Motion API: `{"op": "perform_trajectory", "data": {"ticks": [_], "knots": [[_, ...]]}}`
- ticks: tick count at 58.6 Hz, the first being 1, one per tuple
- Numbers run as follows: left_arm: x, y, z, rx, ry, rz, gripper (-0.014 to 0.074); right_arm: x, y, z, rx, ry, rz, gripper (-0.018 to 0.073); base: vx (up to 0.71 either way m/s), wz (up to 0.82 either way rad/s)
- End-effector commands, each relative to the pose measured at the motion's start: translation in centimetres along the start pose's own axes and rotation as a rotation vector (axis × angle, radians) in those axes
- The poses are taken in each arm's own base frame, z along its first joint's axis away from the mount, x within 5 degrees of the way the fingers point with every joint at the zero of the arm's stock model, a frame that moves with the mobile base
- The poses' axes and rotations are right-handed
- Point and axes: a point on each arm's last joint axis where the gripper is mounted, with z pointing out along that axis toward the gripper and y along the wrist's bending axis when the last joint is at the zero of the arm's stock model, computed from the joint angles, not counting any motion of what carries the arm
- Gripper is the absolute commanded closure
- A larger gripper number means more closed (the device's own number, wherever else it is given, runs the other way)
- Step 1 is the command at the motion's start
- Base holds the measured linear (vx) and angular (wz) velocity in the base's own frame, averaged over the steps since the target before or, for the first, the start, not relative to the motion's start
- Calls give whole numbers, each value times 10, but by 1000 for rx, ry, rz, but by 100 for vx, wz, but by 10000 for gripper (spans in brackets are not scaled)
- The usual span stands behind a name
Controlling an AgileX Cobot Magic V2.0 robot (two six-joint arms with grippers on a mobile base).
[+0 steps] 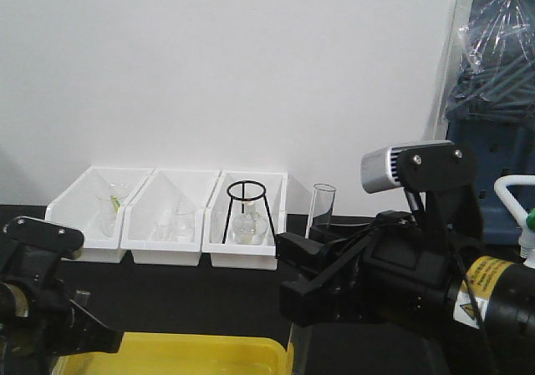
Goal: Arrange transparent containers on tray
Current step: 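Lower the left-held tube into the yellow tray and open the left gripper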
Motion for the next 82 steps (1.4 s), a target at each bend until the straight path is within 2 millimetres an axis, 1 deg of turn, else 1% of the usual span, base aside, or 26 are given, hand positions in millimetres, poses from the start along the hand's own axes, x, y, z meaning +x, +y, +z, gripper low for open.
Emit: {"op": "perform_trajectory", "data": {"ticks": [1, 5, 11, 23, 30, 38, 46, 50, 61, 67, 72, 75, 78, 82], "knots": [[-15, -3, 7, 7, -48, 7, 488, -21, 4, -7, -26, -124, -5, 571, 0, 0], [-12, -5, 24, 5, -6, 11, 486, -20, 4, -6, -25, -120, -5, 571, 0, 0], [-6, -6, 45, 0, 57, 12, 485, -20, 4, -5, -25, -118, -5, 571, 0, 0], [4, -9, 76, 0, 116, 4, 486, -20, 4, -5, -25, -118, -5, 571, 0, 0], [10, -9, 89, -2, 153, 8, 486, -20, 4, -5, -25, -118, -5, 571, 0, 0], [15, -10, 99, -8, 189, 15, 478, -20, 4, -5, -25, -118, -5, 571, 0, 0], [20, -10, 107, -12, 218, 20, 430, -20, 4, -5, -25, -118, -5, 571, 0, 0], [21, -10, 109, -14, 229, 22, 381, -20, 4, -5, -25, -118, -5, 571, 0, 0], [22, -10, 109, -15, 235, 22, 177, -19, 4, -5, -24, -113, -5, 571, 0, 0], [20, -9, 108, -15, 228, 24, 94, -19, 4, -5, -23, -107, 1, 571, 0, 0], [18, -9, 104, -18, 210, 34, 53, -18, 4, -5, -22, -104, 1, 571, 0, 0], [15, -9, 100, -17, 188, 40, 46, -19, 4, -5, -23, -106, 4, 571, 0, 0], [10, -8, 93, -15, 158, 41, 46, -19, 4, -5, -24, -105, 18, 571, 0, 0], [1, -8, 77, -9, 92, 39, 46, -17, 3, -2, -26, -96, 74, 571, 0, 0]]}}
